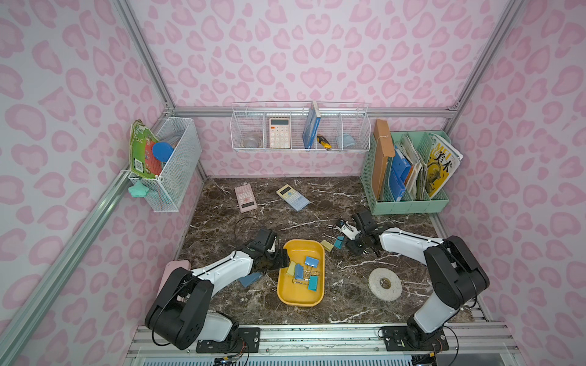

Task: Put the binder clips in the storage box
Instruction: Pick up the binder clip at the center of the board.

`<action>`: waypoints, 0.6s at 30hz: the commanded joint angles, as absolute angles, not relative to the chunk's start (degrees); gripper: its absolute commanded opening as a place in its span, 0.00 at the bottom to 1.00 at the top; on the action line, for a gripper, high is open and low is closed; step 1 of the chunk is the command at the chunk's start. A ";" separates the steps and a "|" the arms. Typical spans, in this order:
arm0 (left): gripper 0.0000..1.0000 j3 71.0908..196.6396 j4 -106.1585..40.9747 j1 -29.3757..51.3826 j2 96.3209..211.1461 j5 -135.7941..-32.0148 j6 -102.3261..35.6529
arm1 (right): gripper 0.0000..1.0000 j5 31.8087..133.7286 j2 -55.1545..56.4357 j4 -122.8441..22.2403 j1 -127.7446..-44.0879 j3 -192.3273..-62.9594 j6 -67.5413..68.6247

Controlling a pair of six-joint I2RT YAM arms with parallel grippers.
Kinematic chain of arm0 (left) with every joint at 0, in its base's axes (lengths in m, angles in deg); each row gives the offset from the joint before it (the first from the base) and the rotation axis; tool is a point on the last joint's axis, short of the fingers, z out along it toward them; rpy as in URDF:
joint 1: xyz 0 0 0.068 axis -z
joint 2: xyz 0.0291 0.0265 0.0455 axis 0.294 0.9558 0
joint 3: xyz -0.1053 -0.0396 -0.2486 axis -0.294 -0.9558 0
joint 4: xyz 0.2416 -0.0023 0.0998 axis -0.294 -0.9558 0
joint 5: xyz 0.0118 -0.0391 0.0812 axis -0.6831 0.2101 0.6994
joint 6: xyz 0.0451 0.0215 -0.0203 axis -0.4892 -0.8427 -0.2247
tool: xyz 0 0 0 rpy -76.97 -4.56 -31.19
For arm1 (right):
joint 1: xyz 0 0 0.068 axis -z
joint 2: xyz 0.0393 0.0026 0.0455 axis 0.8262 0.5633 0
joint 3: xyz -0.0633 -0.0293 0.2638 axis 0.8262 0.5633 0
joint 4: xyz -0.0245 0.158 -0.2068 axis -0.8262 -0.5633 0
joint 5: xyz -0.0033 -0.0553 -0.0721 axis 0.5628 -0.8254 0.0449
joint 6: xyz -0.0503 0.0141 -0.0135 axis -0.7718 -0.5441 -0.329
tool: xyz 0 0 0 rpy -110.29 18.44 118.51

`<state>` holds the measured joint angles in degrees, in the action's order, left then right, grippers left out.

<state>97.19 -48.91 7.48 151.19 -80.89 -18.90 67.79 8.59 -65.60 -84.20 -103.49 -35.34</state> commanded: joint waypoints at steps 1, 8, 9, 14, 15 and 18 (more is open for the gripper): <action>0.78 96.98 -52.60 7.43 151.97 -80.75 -19.00 | 0.48 66.22 7.76 -65.24 -84.25 -103.69 -34.16; 0.78 97.23 -52.72 7.43 152.35 -80.82 -19.00 | 0.42 63.24 5.03 -67.50 -85.50 -105.80 -32.39; 0.78 97.22 -52.75 7.43 152.35 -80.87 -19.00 | 0.42 62.79 4.26 -68.25 -86.37 -106.57 -31.89; 0.78 97.34 -52.60 7.43 152.47 -80.97 -18.87 | 0.42 61.99 0.83 -71.32 -95.37 -110.28 -28.74; 0.78 97.41 -52.68 7.43 152.48 -80.92 -18.83 | 0.42 62.17 0.39 -71.59 -97.47 -110.99 -27.56; 0.78 97.55 -52.79 7.43 152.43 -81.06 -18.78 | 0.43 63.59 -0.43 -71.04 -103.68 -112.14 -25.06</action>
